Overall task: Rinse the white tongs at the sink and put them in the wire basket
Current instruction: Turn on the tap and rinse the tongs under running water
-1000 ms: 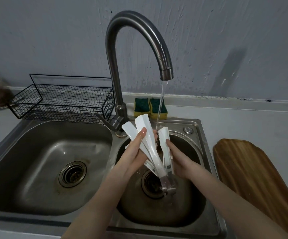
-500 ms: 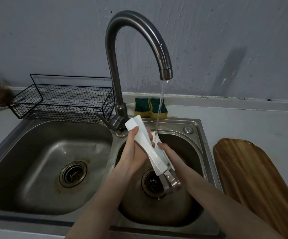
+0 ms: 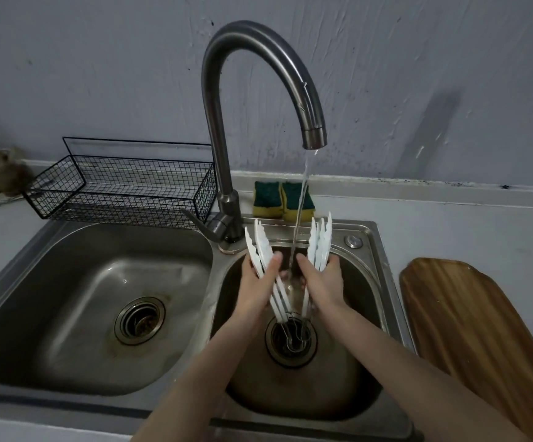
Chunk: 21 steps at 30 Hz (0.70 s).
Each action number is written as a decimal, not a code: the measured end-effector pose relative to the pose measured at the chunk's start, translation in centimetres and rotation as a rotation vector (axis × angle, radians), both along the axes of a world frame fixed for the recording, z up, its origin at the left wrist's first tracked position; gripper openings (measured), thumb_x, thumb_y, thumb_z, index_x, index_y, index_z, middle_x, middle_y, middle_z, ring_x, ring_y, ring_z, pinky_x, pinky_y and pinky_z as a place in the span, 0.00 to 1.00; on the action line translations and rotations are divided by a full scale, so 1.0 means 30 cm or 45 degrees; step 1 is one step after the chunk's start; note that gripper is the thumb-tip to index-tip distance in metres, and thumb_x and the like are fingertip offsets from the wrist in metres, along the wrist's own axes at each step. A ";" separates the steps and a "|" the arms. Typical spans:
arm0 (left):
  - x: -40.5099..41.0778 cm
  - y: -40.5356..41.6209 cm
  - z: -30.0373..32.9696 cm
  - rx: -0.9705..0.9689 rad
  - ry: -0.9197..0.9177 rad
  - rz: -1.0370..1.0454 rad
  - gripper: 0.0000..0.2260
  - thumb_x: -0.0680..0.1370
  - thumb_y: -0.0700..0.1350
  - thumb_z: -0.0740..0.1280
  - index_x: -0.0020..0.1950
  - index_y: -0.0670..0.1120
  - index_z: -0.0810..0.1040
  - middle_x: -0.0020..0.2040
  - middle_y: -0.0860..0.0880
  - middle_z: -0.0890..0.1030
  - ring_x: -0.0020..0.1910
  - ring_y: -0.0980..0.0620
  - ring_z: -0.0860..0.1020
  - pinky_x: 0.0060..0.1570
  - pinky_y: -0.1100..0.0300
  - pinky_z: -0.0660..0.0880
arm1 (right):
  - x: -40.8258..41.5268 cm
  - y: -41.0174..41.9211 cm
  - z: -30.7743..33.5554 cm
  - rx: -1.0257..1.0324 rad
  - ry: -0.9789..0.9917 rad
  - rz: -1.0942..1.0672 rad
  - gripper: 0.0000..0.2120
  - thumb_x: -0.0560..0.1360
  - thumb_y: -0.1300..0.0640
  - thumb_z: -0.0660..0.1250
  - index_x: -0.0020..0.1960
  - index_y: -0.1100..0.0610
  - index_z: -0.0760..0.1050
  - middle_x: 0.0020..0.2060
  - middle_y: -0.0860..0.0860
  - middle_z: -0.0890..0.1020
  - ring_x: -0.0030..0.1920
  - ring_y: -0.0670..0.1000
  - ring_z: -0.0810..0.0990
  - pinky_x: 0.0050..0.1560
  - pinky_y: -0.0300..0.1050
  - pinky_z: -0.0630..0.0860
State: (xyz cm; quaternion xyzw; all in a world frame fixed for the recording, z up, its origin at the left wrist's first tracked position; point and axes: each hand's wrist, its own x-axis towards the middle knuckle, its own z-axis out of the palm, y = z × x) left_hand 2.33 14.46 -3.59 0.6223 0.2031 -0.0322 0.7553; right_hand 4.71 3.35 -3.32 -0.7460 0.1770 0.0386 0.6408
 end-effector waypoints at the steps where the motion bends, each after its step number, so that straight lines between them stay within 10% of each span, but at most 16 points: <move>1: -0.006 -0.015 -0.009 0.067 0.002 -0.018 0.28 0.73 0.50 0.68 0.70 0.50 0.62 0.60 0.45 0.79 0.57 0.46 0.79 0.58 0.43 0.76 | -0.003 0.005 0.008 -0.020 -0.044 0.026 0.22 0.72 0.53 0.68 0.61 0.60 0.66 0.48 0.54 0.80 0.45 0.53 0.82 0.45 0.47 0.81; 13: -0.009 0.012 -0.043 0.163 0.258 0.125 0.18 0.77 0.49 0.63 0.66 0.45 0.72 0.58 0.43 0.81 0.56 0.43 0.79 0.59 0.46 0.76 | 0.007 0.022 0.093 0.542 0.104 0.526 0.14 0.75 0.61 0.64 0.60 0.55 0.71 0.50 0.56 0.81 0.51 0.54 0.81 0.57 0.54 0.77; 17: -0.021 0.011 -0.056 0.064 0.376 0.064 0.18 0.77 0.53 0.62 0.60 0.42 0.75 0.48 0.44 0.82 0.50 0.44 0.80 0.50 0.53 0.78 | -0.001 0.024 0.073 0.493 0.209 0.549 0.21 0.74 0.51 0.65 0.65 0.57 0.71 0.58 0.60 0.80 0.58 0.59 0.79 0.64 0.59 0.73; 21: -0.006 -0.019 -0.055 0.149 0.491 0.005 0.25 0.78 0.56 0.57 0.67 0.39 0.71 0.61 0.42 0.78 0.62 0.41 0.76 0.61 0.52 0.71 | 0.009 0.040 0.079 0.390 0.274 0.432 0.27 0.74 0.41 0.61 0.66 0.56 0.70 0.56 0.53 0.79 0.59 0.55 0.77 0.65 0.50 0.71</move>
